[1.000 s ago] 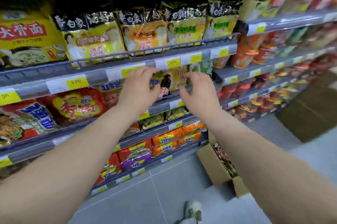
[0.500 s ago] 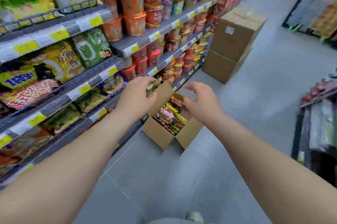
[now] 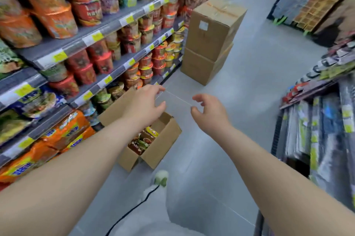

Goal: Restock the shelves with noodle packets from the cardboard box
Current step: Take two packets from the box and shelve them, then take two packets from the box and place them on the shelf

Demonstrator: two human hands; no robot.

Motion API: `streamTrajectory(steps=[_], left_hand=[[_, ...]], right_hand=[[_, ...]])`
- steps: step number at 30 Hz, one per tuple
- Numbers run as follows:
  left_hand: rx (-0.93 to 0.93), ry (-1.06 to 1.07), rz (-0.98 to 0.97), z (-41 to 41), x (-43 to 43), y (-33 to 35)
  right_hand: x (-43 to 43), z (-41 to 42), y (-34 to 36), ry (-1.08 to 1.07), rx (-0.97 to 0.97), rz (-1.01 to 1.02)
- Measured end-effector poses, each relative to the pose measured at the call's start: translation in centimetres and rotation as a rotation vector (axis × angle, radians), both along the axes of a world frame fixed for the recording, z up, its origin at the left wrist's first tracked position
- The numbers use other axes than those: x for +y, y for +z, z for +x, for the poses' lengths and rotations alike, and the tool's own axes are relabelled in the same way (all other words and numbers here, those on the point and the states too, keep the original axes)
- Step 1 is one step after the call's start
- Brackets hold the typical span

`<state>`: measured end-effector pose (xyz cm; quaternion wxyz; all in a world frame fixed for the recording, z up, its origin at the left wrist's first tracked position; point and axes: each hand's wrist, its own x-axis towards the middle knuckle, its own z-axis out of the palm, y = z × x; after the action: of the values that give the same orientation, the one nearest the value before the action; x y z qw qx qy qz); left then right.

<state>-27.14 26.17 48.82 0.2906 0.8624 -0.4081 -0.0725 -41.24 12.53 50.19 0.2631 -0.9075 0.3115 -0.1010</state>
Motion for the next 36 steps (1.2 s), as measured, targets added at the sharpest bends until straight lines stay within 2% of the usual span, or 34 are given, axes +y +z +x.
streamTrajectory(steps=[12,18,22,28,36], left_hand=[[0.0,-0.008,0.059,14.1,-22.2,-0.5],[0.002,0.059,0.091,18.3,-30.3,-1.6],[0.049,0.217,0.059,20.2,-34.9,-2.6],[0.11,0.549,0.089,21.6,-38.5,-3.2],[0.137,0.898,0.064,25.3,-35.9,-4.1]], right_hand=[[-21.4,13.9,-0.6,-0.017,0.046,0.039],[-30.7,19.5,-1.6,0.069,0.068,0.054],[-37.1,23.7,-2.2,0.224,0.069,0.048],[-44.2,30.9,-1.8,0.577,0.112,0.053],[-42.7,42.2,-3.4,0.907,0.095,0.016]])
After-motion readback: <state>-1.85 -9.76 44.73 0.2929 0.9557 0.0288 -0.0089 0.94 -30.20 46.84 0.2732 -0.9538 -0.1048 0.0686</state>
